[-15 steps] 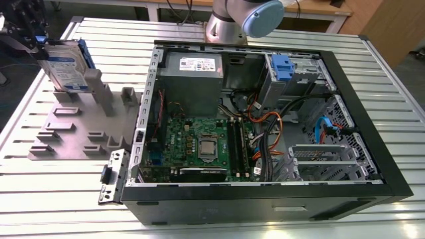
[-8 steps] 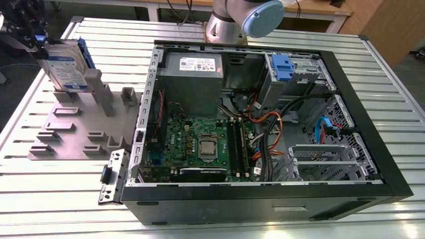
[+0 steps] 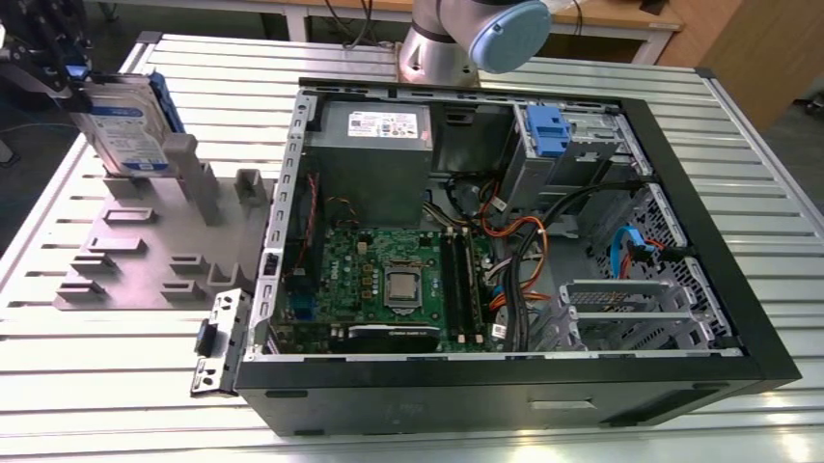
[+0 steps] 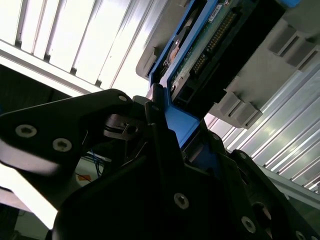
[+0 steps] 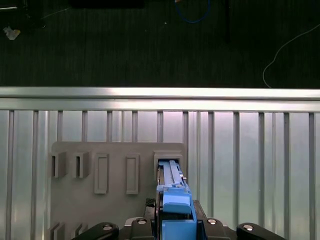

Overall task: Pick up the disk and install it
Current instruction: 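Pick up the disk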

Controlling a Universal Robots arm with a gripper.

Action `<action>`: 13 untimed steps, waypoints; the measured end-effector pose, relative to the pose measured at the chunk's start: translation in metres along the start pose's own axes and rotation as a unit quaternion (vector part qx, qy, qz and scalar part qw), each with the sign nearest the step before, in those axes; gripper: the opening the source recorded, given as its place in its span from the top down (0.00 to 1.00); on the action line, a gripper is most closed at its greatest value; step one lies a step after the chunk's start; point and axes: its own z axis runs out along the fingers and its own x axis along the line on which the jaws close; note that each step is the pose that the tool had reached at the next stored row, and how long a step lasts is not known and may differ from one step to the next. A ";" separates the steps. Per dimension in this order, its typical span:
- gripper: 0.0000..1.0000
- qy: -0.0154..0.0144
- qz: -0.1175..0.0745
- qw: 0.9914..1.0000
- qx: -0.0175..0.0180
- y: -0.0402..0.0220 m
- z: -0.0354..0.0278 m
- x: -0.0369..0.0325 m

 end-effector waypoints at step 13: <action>0.64 0.000 0.000 1.000 0.000 0.0000 -0.0063 0.0000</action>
